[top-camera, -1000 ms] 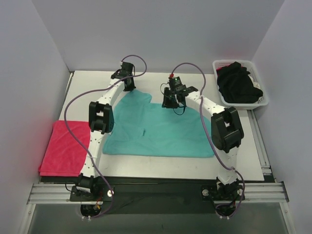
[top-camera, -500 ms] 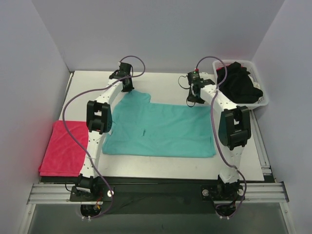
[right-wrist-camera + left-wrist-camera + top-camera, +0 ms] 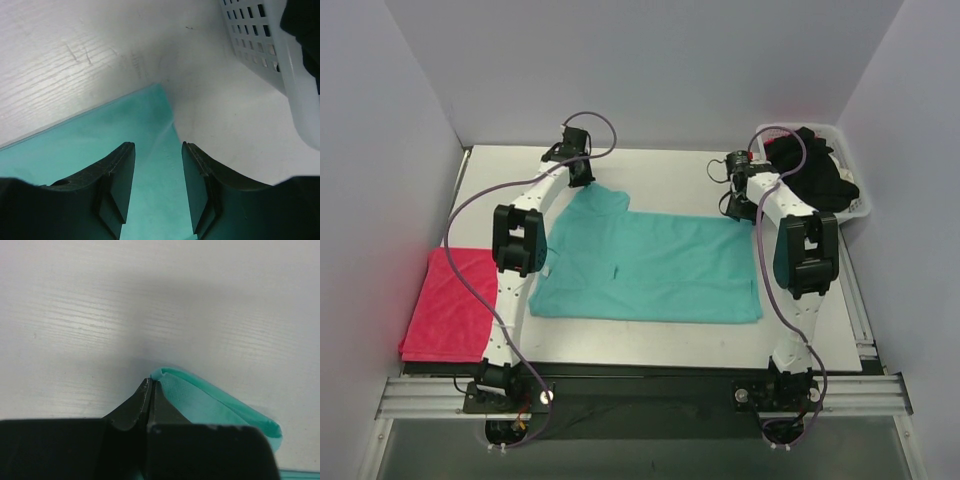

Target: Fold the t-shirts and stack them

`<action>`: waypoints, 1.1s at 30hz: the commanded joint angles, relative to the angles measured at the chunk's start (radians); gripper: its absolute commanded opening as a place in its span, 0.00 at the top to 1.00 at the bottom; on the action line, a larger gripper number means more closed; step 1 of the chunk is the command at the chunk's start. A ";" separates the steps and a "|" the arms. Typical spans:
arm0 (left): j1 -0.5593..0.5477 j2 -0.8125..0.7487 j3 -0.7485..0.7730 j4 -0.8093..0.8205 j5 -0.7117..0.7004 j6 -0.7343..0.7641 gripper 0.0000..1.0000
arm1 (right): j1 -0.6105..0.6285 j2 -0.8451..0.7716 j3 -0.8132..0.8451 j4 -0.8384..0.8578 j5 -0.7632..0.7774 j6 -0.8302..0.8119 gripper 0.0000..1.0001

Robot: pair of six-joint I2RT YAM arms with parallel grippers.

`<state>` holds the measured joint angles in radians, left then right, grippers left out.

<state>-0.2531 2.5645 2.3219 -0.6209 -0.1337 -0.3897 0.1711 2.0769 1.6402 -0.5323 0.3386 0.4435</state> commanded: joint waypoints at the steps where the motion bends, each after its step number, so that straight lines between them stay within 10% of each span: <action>1: 0.006 -0.115 -0.007 0.081 0.005 -0.020 1.00 | -0.030 0.026 0.024 -0.060 0.025 0.026 0.57; 33: 0.012 -0.222 -0.098 0.105 -0.015 -0.006 1.00 | -0.099 0.248 0.314 -0.141 -0.170 -0.025 0.61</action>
<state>-0.2523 2.4248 2.2219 -0.5560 -0.1349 -0.4057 0.0780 2.3024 1.9118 -0.5919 0.1898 0.4316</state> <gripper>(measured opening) 0.025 0.393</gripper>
